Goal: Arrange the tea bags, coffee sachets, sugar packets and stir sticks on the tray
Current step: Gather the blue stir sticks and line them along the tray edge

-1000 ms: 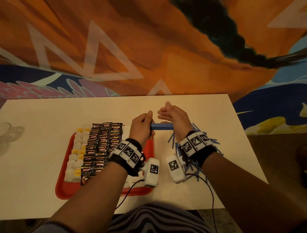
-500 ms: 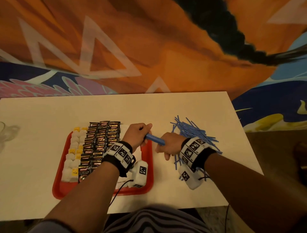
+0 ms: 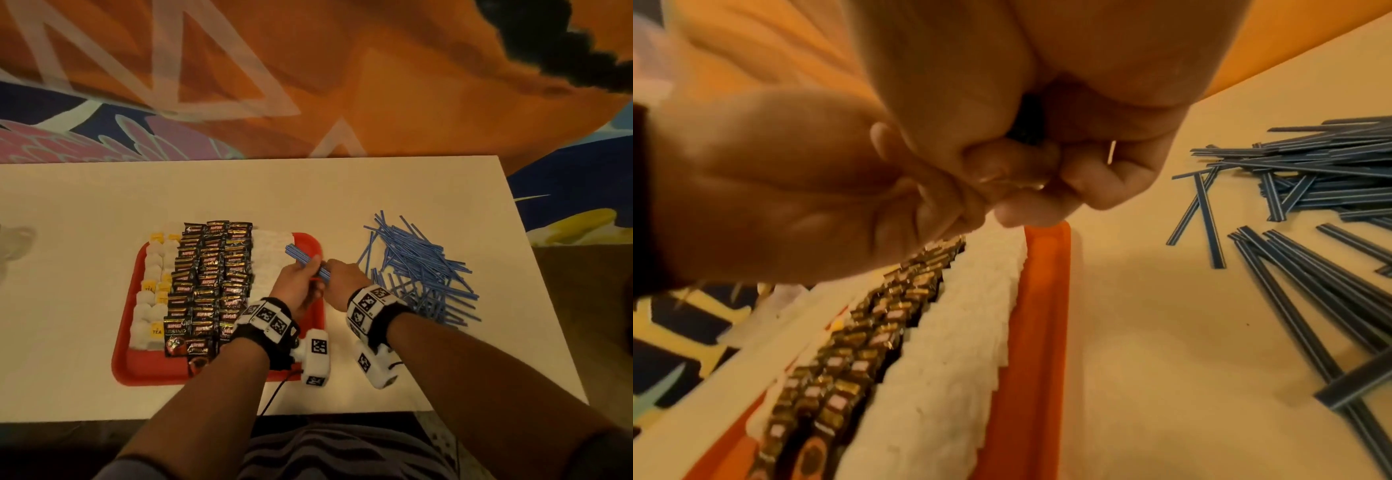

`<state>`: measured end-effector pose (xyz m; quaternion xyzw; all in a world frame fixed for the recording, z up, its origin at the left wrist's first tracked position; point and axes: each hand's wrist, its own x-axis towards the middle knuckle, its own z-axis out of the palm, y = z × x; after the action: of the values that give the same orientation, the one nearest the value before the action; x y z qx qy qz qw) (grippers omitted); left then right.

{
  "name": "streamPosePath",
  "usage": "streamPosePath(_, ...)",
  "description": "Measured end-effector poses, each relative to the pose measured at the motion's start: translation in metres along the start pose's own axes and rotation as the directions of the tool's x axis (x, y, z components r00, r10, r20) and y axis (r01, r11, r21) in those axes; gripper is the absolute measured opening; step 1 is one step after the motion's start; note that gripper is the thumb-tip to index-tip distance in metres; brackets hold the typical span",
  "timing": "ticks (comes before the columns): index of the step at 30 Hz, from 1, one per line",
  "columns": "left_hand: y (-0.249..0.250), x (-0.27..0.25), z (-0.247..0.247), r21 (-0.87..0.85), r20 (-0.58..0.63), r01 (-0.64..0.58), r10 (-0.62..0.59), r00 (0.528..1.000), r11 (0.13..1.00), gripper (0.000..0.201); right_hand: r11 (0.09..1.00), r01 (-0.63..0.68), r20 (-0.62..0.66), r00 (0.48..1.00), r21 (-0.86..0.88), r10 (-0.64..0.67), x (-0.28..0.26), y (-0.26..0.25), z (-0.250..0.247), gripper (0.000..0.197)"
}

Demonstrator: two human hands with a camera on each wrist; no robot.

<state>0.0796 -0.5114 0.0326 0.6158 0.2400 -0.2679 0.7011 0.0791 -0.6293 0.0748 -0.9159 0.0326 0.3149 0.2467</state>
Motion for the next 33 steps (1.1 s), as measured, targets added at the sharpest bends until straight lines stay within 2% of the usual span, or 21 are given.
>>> streamPosePath(4,-0.006,0.018,-0.004,0.061,-0.054,0.059,-0.056,0.997,0.996,0.031,1.000,0.009,0.077,0.997,0.004,-0.009,0.013,0.005,0.016,0.052)
streamPosePath(7,-0.003,0.039,-0.011,0.241,-0.060,0.073,-0.060,0.996,0.968,0.031,1.000,0.008,0.147,0.989,-0.011,-0.007,0.021,0.016,0.017,0.065)
streamPosePath(10,0.009,0.058,-0.014,0.511,-0.048,0.088,-0.074,0.996,0.855,0.031,0.999,-0.045,0.190,0.981,-0.015,0.047,0.029,0.030,0.016,0.057)
streamPosePath(13,0.017,0.075,-0.010,0.685,-0.050,0.153,-0.163,0.985,0.712,0.031,0.994,-0.102,0.204,0.975,0.037,0.092,0.039,0.046,0.019,0.048)
streamPosePath(18,0.021,0.092,-0.001,0.776,-0.126,0.239,-0.227,0.966,0.583,0.023,0.988,-0.136,0.206,0.972,0.079,0.118,0.049,0.060,0.016,0.039)
streamPosePath(23,0.025,0.094,0.006,0.854,-0.185,0.255,-0.193,0.964,0.453,0.020,0.988,-0.133,0.196,0.974,0.078,0.116,0.060,0.061,0.008,0.041)
streamPosePath(26,0.024,0.097,0.006,0.893,-0.208,0.243,-0.133,0.969,0.379,0.031,0.993,-0.107,0.187,0.978,0.057,0.095,0.065,0.058,0.005,0.041)
streamPosePath(29,0.025,0.099,0.003,0.913,-0.209,0.224,-0.079,0.975,0.340,0.043,0.997,-0.075,0.192,0.979,0.029,0.068,0.073,0.053,0.005,0.039)
streamPosePath(33,0.025,0.098,-0.002,0.933,-0.209,0.208,-0.028,0.977,0.293,0.047,1.000,-0.003,0.192,0.981,0.006,0.002,0.080,0.042,0.003,0.035)
